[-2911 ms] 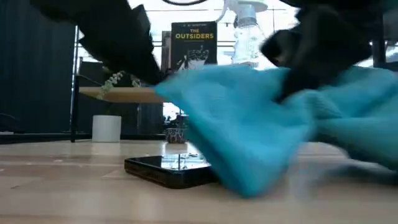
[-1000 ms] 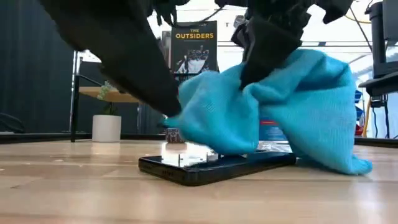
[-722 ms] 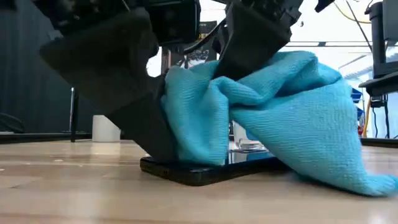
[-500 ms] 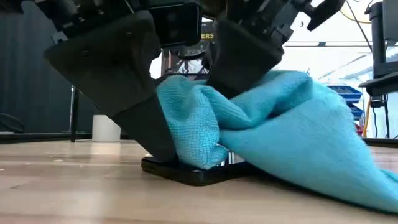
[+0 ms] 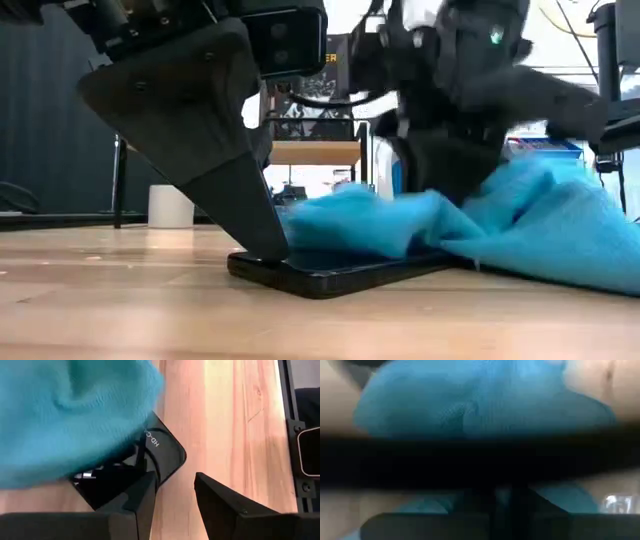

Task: Apply microfiber cloth
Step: Wipe the back of the black cellphone with a blue microfiber cloth

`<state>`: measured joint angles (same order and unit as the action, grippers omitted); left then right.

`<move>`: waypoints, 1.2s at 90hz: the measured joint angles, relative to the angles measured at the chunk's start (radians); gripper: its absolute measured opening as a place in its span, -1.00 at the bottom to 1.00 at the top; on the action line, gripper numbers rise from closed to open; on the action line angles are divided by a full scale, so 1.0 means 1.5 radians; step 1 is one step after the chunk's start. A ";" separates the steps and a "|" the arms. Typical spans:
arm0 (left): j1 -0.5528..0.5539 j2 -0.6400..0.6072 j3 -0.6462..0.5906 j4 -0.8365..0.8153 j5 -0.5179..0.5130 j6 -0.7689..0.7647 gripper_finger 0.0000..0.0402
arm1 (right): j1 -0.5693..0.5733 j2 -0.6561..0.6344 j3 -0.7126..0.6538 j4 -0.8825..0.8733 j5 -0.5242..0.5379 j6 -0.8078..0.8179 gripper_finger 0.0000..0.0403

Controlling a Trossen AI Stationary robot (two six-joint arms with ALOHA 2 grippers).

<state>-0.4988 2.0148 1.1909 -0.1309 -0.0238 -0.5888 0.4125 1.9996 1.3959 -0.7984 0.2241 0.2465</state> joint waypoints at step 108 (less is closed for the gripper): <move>0.000 0.001 -0.002 -0.009 0.040 -0.005 -0.38 | 0.006 0.043 0.007 0.210 -0.091 0.038 -0.97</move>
<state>-0.4986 2.0155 1.1885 -0.1446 0.0366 -0.5968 0.4211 2.0641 1.4067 -0.4840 0.0882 0.3028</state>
